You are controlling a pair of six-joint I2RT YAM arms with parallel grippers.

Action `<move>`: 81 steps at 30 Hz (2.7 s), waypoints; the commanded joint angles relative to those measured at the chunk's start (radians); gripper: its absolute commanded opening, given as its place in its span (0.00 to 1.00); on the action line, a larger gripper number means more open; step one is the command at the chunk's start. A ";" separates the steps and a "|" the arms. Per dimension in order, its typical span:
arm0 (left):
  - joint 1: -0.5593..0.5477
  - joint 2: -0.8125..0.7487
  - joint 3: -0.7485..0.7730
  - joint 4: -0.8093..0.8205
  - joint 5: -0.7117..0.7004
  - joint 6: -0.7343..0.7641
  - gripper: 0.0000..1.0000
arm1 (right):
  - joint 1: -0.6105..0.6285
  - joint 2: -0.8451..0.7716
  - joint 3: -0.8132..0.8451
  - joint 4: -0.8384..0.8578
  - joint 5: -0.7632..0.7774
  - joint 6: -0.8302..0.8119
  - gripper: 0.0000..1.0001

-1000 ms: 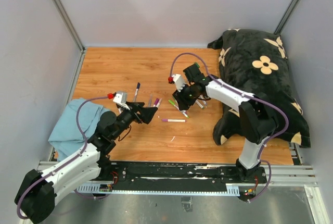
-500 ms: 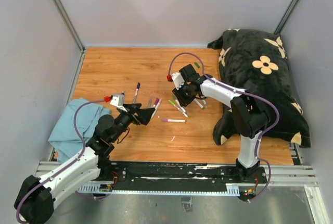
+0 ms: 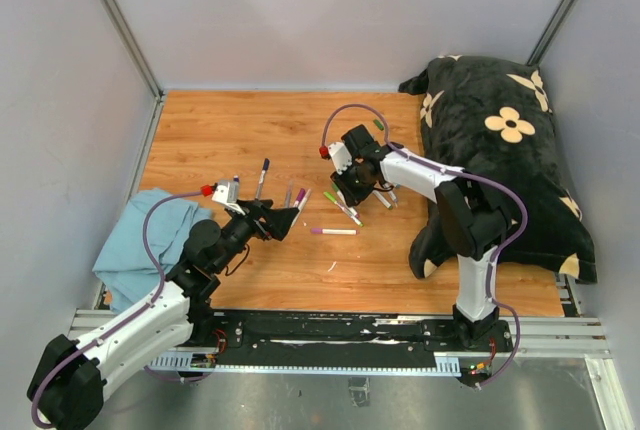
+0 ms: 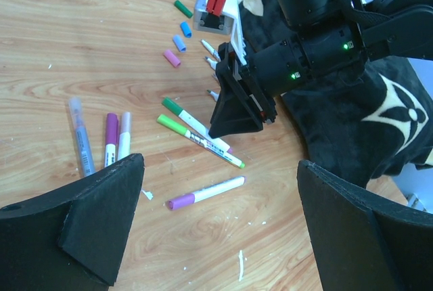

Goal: Open the pen caps
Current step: Pick up the pen from the center of the board, then open the pen cap from the pen.

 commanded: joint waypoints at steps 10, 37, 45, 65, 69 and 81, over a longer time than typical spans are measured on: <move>0.006 -0.004 -0.014 0.042 0.001 -0.006 0.99 | -0.028 0.050 0.055 -0.089 0.089 -0.019 0.18; 0.006 0.100 -0.025 0.159 0.064 -0.082 0.98 | 0.003 0.133 0.126 -0.196 0.158 -0.107 0.05; 0.006 0.244 -0.041 0.378 0.151 -0.178 0.96 | -0.038 -0.019 0.078 -0.143 0.050 -0.101 0.01; 0.006 0.385 0.013 0.672 0.199 -0.293 0.93 | -0.158 -0.264 0.002 -0.183 -0.884 -0.155 0.01; 0.006 0.389 0.022 0.707 0.161 -0.309 0.91 | -0.152 -0.280 -0.008 -0.191 -1.004 -0.178 0.01; 0.003 0.502 0.110 0.807 0.156 -0.351 0.71 | -0.083 -0.292 0.023 -0.289 -1.060 -0.290 0.01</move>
